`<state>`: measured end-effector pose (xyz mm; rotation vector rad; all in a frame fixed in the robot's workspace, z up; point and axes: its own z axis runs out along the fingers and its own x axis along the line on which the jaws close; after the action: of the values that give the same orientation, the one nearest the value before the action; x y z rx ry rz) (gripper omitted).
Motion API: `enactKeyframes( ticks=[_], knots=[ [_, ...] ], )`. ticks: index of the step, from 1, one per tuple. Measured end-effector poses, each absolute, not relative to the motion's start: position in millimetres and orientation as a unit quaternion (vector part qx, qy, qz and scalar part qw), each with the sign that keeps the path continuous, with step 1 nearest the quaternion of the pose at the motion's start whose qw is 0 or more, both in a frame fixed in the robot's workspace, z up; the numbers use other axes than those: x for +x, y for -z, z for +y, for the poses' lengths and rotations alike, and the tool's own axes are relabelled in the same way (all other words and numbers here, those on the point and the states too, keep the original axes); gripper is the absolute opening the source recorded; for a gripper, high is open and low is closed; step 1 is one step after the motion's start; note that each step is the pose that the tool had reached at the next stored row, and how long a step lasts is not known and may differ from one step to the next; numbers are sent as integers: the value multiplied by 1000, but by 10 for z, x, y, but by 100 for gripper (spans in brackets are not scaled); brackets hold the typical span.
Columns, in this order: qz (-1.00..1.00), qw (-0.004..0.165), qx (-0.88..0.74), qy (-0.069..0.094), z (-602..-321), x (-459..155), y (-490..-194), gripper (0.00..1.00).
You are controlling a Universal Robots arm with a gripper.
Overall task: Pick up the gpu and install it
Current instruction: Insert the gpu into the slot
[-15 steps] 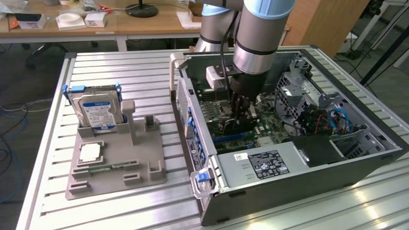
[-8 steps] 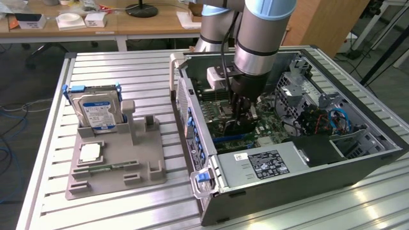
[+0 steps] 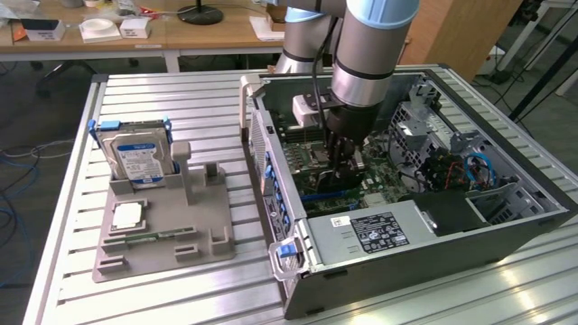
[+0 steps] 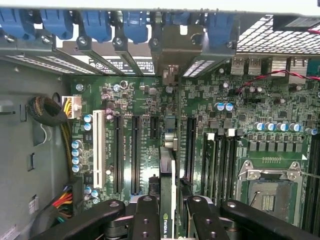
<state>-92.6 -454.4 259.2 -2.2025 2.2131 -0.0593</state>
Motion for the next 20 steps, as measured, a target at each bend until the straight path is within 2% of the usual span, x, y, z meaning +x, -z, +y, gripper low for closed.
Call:
enactKeyframes(
  ticks=[20],
  knots=[
    [712,9,-702,19,-4521,-932,-2539,26]
  ],
)
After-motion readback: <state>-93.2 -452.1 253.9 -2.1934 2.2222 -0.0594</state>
